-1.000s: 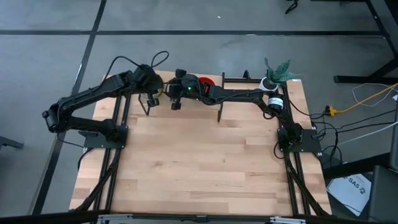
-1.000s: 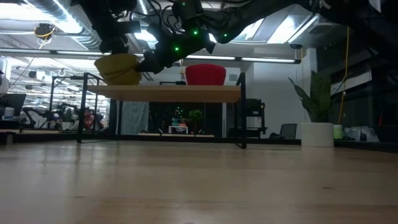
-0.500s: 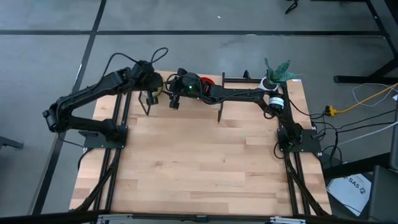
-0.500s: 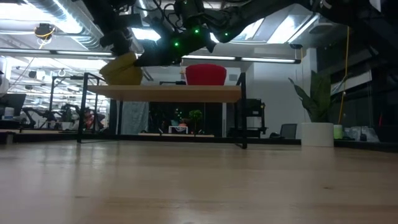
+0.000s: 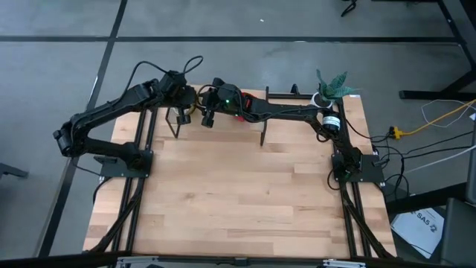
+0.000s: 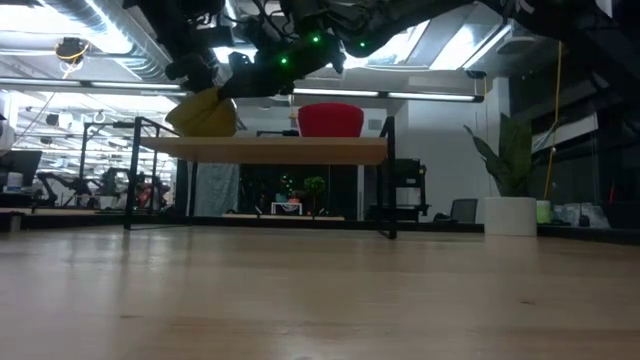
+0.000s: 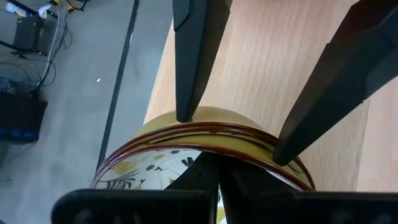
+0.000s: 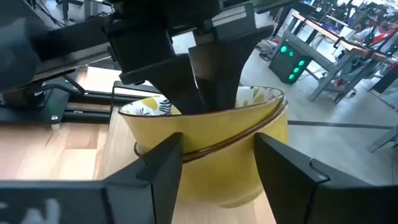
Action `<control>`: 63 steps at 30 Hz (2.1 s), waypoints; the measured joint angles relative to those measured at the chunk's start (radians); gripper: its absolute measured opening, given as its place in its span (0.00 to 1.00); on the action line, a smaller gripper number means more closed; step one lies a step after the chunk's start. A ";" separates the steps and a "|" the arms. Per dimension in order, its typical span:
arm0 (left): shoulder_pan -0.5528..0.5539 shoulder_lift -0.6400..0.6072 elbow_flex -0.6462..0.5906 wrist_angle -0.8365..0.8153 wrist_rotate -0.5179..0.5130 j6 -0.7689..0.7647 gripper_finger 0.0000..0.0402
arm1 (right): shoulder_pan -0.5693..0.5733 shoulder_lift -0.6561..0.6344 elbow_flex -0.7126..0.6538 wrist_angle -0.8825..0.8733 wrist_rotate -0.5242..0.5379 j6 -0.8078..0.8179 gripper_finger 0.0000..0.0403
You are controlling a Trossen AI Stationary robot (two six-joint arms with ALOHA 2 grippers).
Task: Pick & Place Mini bowls
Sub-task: Adjust the white patterned bowls on the shelf
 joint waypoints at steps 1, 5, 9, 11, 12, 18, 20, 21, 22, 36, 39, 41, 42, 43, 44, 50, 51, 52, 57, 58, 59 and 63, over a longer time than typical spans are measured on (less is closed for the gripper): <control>0.000 0.000 0.000 0.001 0.000 0.003 0.01 | 0.000 0.000 0.000 0.002 0.001 0.000 0.48; 0.000 0.001 0.000 0.001 -0.003 0.001 0.00 | 0.000 0.000 0.000 0.000 0.002 0.001 0.48; 0.000 0.001 0.000 0.000 -0.007 -0.013 0.01 | 0.000 0.000 0.001 -0.007 0.002 0.001 0.48; 0.000 0.001 0.000 -0.001 -0.007 -0.015 0.00 | 0.000 0.000 0.001 -0.010 0.002 -0.002 0.48; 0.000 0.001 0.000 -0.001 -0.008 -0.015 0.00 | 0.000 0.000 0.001 -0.011 0.003 -0.005 0.48; 0.003 0.000 0.000 0.002 -0.008 -0.018 0.00 | 0.000 -0.007 0.003 -0.053 0.020 -0.008 0.48; 0.003 0.001 0.000 0.001 -0.001 -0.018 0.00 | 0.000 -0.013 0.003 -0.078 0.019 -0.012 0.48; 0.003 0.001 0.000 0.001 0.001 -0.018 0.01 | 0.000 -0.014 0.003 -0.088 0.019 -0.016 0.48; 0.003 0.001 0.000 0.001 0.004 -0.018 0.01 | 0.000 -0.014 0.003 -0.096 0.018 -0.020 0.48; 0.003 0.000 -0.002 0.001 0.027 -0.023 0.00 | 0.000 -0.008 0.000 -0.185 0.009 -0.005 0.48; 0.003 0.000 -0.002 -0.006 0.028 -0.030 0.01 | -0.001 -0.008 0.000 -0.190 -0.001 -0.005 0.48; 0.003 0.000 -0.002 -0.008 0.025 -0.031 0.00 | 0.000 -0.008 0.000 -0.202 -0.005 -0.008 0.48; 0.003 0.000 -0.002 -0.010 0.018 -0.031 0.00 | 0.000 -0.008 0.000 -0.210 -0.008 -0.010 0.48; 0.003 0.000 -0.002 -0.013 0.011 -0.031 0.00 | 0.000 -0.008 0.000 -0.217 -0.011 -0.014 0.48; 0.003 0.000 -0.002 -0.019 0.004 -0.032 0.01 | 0.001 -0.008 0.000 -0.224 -0.012 -0.022 0.48; 0.004 0.000 -0.002 -0.032 -0.031 -0.033 0.00 | 0.001 -0.008 0.000 -0.228 0.070 -0.122 0.48; 0.004 0.000 -0.002 -0.032 -0.033 -0.033 0.01 | 0.001 -0.008 0.000 -0.228 0.084 -0.135 0.48; 0.004 0.000 -0.002 -0.032 -0.034 -0.033 0.01 | 0.001 -0.008 0.000 -0.228 0.095 -0.139 0.48; 0.004 -0.014 -0.002 -0.036 -0.044 -0.033 0.00 | -0.013 -0.008 0.000 -0.228 0.100 -0.139 0.48; 0.005 -0.018 -0.002 -0.036 -0.047 -0.033 0.00 | -0.016 -0.008 0.000 -0.226 0.100 -0.140 0.48; 0.004 -0.023 -0.002 -0.036 -0.054 -0.033 0.01 | -0.021 -0.008 0.000 -0.223 0.093 -0.142 0.48; 0.005 -0.039 -0.001 -0.037 -0.069 -0.033 0.00 | -0.030 -0.010 0.000 -0.218 0.051 -0.194 0.48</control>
